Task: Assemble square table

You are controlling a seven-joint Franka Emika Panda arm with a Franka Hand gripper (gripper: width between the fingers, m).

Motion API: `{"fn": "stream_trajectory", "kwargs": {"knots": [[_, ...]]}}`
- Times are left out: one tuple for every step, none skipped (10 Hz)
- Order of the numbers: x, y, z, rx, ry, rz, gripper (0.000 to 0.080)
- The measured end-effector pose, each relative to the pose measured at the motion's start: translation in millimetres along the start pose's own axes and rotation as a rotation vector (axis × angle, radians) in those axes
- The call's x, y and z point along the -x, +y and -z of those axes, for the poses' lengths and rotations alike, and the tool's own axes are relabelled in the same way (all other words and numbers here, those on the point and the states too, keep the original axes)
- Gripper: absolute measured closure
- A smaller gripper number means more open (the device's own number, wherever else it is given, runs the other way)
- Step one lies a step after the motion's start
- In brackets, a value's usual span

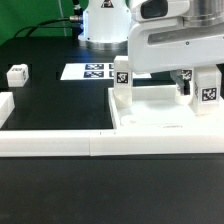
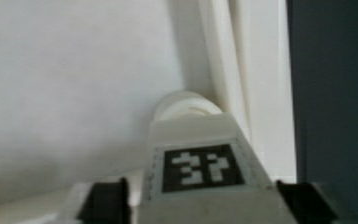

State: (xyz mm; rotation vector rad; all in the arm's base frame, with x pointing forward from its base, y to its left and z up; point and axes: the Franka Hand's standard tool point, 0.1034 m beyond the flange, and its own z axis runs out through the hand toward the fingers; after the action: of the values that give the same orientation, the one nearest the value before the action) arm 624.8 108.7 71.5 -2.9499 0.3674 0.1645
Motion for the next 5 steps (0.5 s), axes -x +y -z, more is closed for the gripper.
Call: {"fn": "stream_trajectory", "kwargs": {"knots": [[0.0,0.0,0.0,0.000,0.000,-0.064,0.0514],[0.0,0.0,0.0,0.000,0.000,-0.143,0.0514],[0.1,0.0,-0.1,0.000,0.000,-0.208,0.0514],[-0.4,-0.9,-1.1,-0.003,0.017,-0.328,0.0514],[1.7,-3.3,-1.6,-0.012,0.050,-0.476,0.0514]]}}
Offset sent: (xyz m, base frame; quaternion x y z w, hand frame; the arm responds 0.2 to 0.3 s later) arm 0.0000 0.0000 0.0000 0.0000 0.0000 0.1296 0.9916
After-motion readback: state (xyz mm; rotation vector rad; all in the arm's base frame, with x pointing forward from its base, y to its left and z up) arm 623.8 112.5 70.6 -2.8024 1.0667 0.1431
